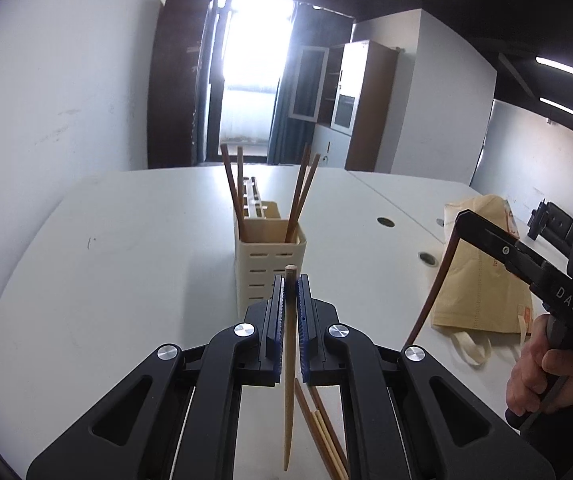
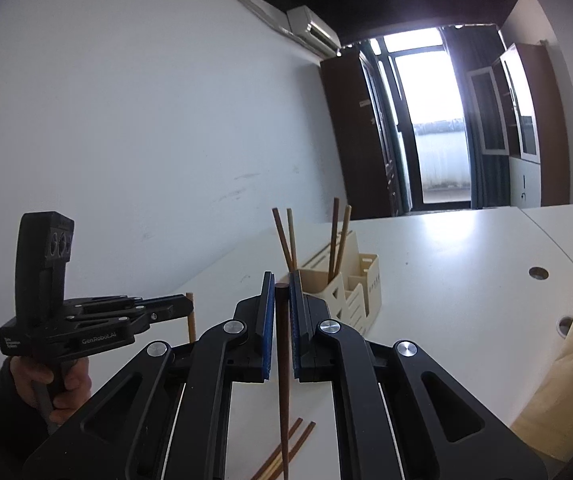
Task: Organize utensils
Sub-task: 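Lift both held chopsticks upright and carry them above the cream holder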
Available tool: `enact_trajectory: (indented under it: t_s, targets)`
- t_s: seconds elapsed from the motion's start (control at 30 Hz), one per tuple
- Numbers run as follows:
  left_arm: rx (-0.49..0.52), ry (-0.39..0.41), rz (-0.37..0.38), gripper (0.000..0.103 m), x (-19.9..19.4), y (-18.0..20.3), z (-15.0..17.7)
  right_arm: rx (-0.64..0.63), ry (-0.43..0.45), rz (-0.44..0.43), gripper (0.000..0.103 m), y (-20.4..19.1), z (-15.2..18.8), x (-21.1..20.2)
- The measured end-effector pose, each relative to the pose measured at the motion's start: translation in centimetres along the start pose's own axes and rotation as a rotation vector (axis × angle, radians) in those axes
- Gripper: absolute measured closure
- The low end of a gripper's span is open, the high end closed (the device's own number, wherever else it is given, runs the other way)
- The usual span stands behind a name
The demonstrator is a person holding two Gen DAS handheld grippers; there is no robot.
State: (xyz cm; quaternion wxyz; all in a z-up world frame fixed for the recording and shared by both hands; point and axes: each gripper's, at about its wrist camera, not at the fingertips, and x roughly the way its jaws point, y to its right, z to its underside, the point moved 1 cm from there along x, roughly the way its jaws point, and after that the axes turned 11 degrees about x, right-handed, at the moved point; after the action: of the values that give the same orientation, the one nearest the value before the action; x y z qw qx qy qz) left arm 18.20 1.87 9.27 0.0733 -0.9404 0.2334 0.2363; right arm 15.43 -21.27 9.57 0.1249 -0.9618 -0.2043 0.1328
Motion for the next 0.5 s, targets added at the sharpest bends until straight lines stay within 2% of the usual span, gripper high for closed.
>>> enact_trajectory:
  t_s: [0.1,0.5]
  targets:
    - [0.02,0.033,-0.004,0.097,-0.7,0.76,-0.94,-0.037,-0.002,0.017,0.095,-0.76,-0.1,0.05]
    - [0.004,0.012,-0.004,0.097,-0.28,0.44,-1.03,-0.031,-0.019,0.03,0.095,-0.97,-0.08,0.42]
